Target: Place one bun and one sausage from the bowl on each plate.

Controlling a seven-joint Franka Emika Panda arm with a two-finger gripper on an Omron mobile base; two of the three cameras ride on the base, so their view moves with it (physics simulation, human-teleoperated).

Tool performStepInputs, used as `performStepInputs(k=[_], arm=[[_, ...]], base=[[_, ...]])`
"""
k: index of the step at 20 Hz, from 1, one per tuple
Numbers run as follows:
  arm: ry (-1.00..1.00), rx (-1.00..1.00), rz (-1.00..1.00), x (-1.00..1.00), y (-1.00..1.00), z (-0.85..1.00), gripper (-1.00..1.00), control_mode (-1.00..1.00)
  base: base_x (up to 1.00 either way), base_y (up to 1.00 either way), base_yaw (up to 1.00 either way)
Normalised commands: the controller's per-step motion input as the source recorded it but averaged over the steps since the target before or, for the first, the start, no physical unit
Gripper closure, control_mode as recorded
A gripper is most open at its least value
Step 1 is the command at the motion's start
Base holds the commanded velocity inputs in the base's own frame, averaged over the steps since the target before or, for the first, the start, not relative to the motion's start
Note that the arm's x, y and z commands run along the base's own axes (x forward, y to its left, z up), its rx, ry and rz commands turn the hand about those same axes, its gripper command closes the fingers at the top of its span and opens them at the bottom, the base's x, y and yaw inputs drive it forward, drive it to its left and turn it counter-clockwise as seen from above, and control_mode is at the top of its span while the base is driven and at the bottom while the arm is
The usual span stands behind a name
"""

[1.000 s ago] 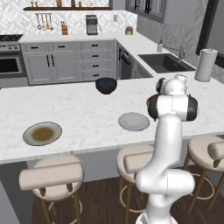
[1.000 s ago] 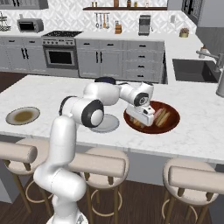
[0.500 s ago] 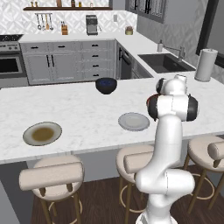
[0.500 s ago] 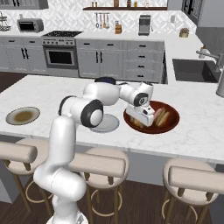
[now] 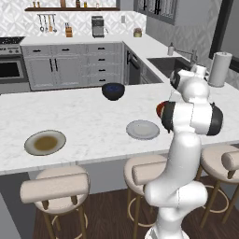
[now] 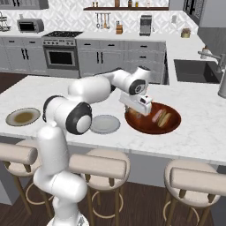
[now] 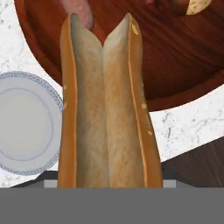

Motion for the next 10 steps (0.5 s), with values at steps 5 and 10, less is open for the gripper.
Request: performStepInputs(k=[5, 10], arm=[[-0.19, -0.09, 0.29, -0.08, 1.0, 0.34, 1.0, -1.0], [-0.07, -0.14, 0.31, -0.01, 1.0, 0.0, 1.0, -1.0]], base=[[0.0, 0.0, 0.0], [0.0, 0.0, 0.0]])
